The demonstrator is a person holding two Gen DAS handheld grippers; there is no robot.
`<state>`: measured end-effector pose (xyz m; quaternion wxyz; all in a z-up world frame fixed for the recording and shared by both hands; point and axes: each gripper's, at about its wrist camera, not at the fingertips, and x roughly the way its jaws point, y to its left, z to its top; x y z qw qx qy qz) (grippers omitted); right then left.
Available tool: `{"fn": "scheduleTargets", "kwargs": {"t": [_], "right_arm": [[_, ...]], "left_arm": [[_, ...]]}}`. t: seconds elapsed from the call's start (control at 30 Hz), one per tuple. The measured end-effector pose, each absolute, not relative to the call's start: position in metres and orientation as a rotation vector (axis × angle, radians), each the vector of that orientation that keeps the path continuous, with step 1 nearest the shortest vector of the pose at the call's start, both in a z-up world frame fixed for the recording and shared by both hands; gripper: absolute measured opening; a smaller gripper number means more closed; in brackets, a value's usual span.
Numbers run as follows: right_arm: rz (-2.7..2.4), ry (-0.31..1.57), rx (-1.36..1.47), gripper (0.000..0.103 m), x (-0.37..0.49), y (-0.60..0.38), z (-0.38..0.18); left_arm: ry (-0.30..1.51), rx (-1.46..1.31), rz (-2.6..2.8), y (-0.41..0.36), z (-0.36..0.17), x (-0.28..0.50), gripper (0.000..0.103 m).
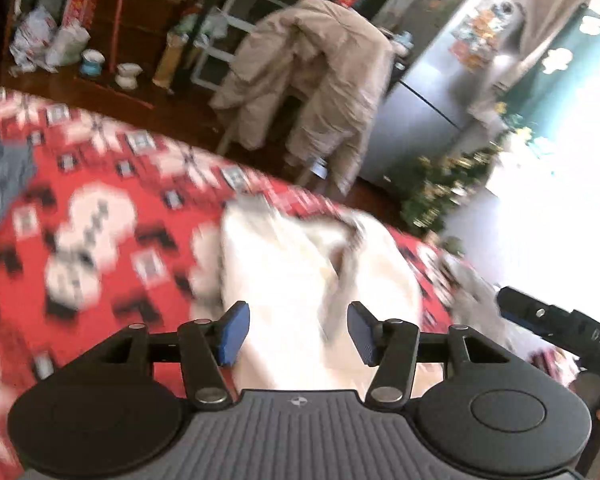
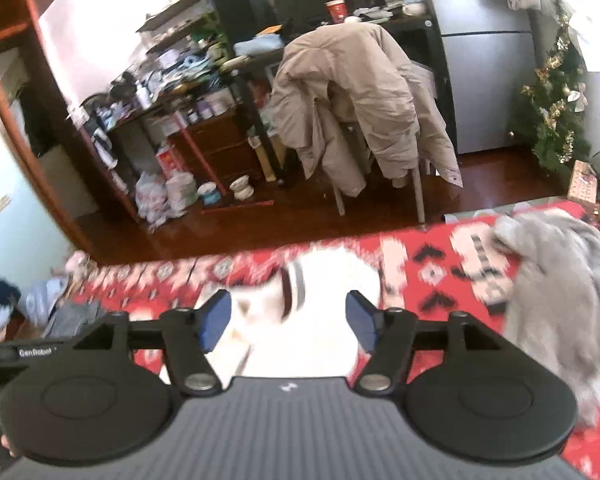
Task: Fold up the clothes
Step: 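Grasp the sweater with the left gripper while the right gripper holds the hem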
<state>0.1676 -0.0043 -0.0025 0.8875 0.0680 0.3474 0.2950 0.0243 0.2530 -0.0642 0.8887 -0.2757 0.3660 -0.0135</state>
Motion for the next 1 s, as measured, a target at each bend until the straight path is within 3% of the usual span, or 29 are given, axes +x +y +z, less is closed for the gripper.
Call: {"fn": "scheduleTargets", "kwargs": {"t": [0.17, 0.4, 0.47, 0.57, 0.63, 1.0], "right_arm": [[0.646, 0.741, 0.035, 0.071, 0.073, -0.035, -0.006], [0.545, 0.755, -0.009, 0.07, -0.013, -0.062, -0.053], [0.509, 0.754, 0.036, 0.063, -0.018, -0.069, -0.065], [0.491, 0.771, 0.095, 0.044, -0.016, -0.075, -0.077], [0.501, 0.789, 0.117, 0.004, -0.011, -0.076, -0.079], [0.332, 0.652, 0.121, 0.004, 0.029, -0.142, -0.029]], "left_arm": [[0.81, -0.607, -0.063, 0.221, -0.087, -0.017, 0.053], [0.848, -0.681, -0.099, 0.192, -0.111, -0.059, 0.051], [0.853, -0.688, -0.1, 0.188, -0.115, -0.065, 0.051], [0.862, -0.69, -0.1, 0.184, -0.116, -0.068, 0.051], [0.865, -0.691, -0.106, 0.182, -0.116, -0.07, 0.051], [0.887, -0.668, -0.138, 0.155, -0.119, -0.027, 0.051]]}}
